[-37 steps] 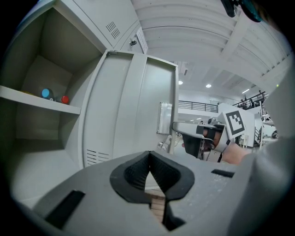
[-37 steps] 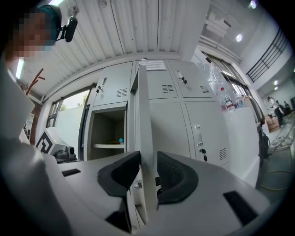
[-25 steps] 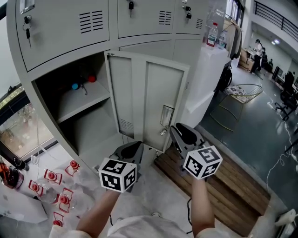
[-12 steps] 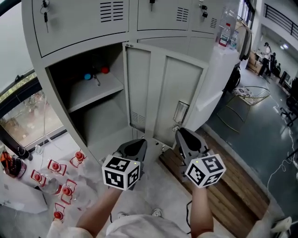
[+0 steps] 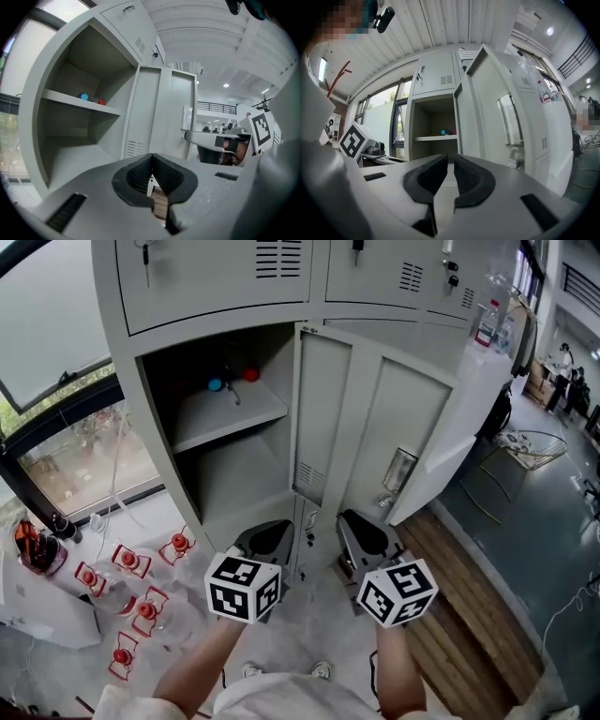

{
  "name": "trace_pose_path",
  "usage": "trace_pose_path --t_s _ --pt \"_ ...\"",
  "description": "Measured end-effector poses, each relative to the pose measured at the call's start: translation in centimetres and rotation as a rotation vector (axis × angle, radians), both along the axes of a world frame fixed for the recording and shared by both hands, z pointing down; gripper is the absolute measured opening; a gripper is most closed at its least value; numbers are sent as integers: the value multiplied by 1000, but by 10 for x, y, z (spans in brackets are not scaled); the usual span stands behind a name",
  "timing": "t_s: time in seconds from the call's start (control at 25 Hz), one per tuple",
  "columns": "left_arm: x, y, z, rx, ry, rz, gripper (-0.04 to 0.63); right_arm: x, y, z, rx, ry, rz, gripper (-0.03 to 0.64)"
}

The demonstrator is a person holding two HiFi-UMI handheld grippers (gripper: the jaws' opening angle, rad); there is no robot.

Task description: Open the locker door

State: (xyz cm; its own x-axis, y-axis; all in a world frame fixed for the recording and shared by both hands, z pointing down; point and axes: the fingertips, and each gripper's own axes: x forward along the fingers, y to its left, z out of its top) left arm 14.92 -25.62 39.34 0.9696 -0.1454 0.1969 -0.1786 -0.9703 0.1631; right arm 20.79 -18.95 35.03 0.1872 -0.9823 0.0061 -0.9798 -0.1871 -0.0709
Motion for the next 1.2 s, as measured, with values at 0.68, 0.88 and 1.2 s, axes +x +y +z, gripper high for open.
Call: trace_pose_path --t_s 0.68,0.88,1.2 --pt "-58 -44 -3 23 13 -216 6 -69 -57 9 -41 40 -178 3" --pt "-66 -48 -4 27 9 -246 6 -78 -62 8 -39 44 -205 3" --pt "-67 -46 -2 24 6 -247 6 -78 -62 9 -37 44 -210 3"
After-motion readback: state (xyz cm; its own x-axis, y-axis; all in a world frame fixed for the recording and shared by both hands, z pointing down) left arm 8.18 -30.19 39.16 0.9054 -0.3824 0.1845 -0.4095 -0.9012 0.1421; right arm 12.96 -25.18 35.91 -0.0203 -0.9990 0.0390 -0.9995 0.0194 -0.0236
